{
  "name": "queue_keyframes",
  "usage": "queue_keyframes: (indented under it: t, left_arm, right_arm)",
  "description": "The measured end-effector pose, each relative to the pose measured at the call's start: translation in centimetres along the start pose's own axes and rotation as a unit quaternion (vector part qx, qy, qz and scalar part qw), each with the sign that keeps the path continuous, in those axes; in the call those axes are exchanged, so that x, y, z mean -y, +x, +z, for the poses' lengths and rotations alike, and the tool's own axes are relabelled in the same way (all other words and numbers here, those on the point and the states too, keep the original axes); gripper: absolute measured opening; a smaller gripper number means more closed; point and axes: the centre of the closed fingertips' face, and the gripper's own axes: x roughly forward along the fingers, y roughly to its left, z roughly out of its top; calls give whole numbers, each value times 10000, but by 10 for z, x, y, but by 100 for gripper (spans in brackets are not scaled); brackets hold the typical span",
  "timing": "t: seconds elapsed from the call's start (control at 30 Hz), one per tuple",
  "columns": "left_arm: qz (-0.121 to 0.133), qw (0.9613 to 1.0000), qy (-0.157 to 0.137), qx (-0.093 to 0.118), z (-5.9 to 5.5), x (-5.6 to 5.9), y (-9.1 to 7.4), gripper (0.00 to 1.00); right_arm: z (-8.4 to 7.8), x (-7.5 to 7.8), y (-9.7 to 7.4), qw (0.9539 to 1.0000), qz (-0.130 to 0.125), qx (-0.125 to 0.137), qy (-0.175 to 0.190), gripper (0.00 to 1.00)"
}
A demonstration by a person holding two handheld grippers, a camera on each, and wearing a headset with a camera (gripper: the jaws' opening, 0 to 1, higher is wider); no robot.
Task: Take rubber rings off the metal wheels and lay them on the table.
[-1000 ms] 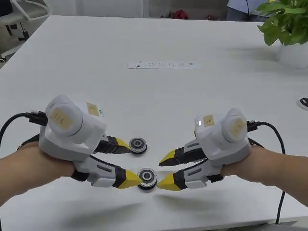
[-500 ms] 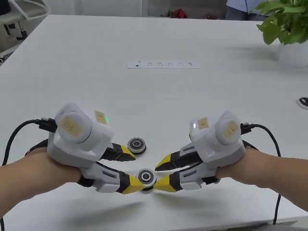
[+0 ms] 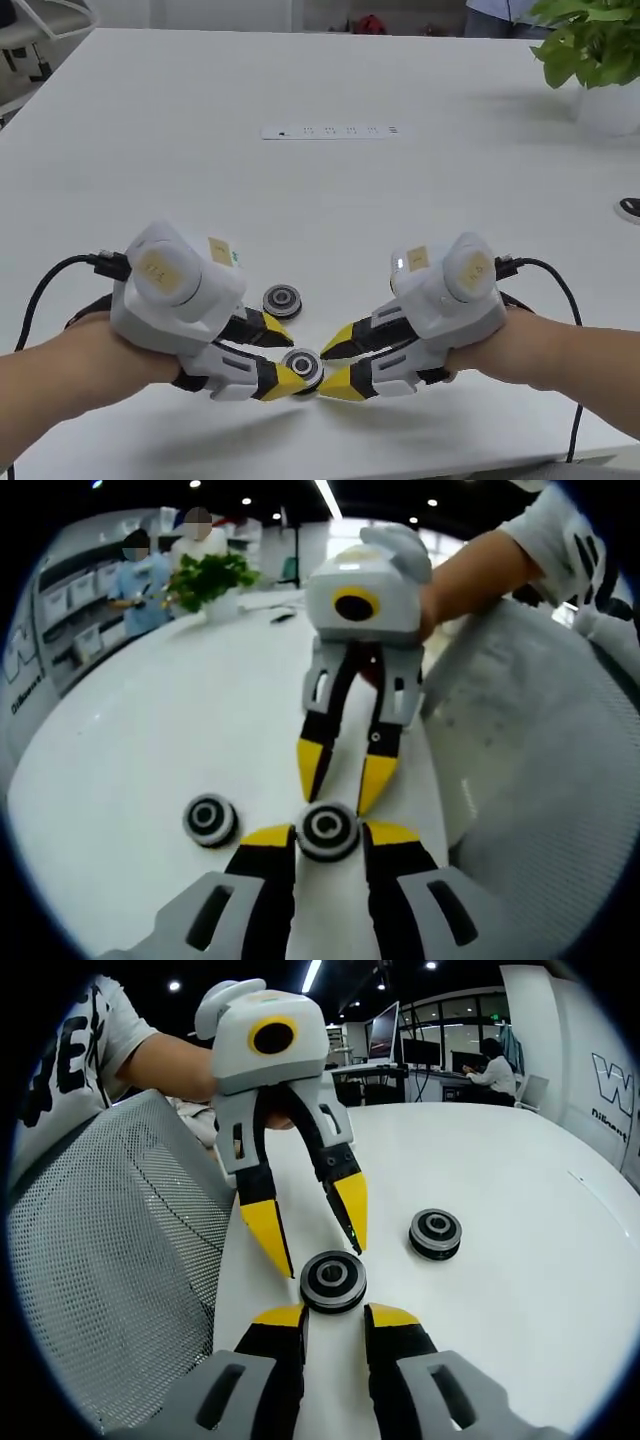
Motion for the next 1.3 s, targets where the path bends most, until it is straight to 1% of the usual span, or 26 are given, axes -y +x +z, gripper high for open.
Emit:
queue_keyframes:
  t: [0.17,0.27,0.37,0.43,0.47,0.57,0.73,0.77,0.8,1.1,1.2,1.3]
  left_arm:
    - [-52,10000,66,-22,-1,3,3,22]
    - [-1,9999,129,-37,-1,2,5,20]
    - [27,9999,118,-24,-1,1,5,18]
    - [63,9997,213,-44,-1,0,5,17]
    - [60,9994,331,-71,-1,2,6,17]
    - [90,9990,433,-78,0,3,7,18]
    - [166,9990,424,-6,0,-1,7,15]
    - [196,9984,521,52,2,-3,8,14]
    - [188,9988,456,10,-1,-2,8,14]
    - [221,9987,441,81,0,-1,8,14]
    - [225,9988,437,90,0,-1,8,14]
    - [223,9988,431,100,0,-1,8,14]
  right_arm:
    - [0,0,0,10000,7,1,-8,19]
    - [-1,0,1,10000,10,3,-3,20]
    - [-1,-1,1,10000,16,3,-7,19]
    - [-1,-1,1,10000,20,8,-2,19]
    - [-1,-1,1,10000,20,9,2,19]
    - [-1,0,2,10000,13,13,6,19]
    - [2,0,3,10000,6,59,36,18]
    - [1,-1,3,10000,7,51,42,18]
    - [1,0,3,10000,7,56,42,18]
    - [2,-1,1,9999,40,94,113,17]
    - [5,-1,2,9997,31,161,184,21]
    - [5,-3,5,9998,19,151,131,22]
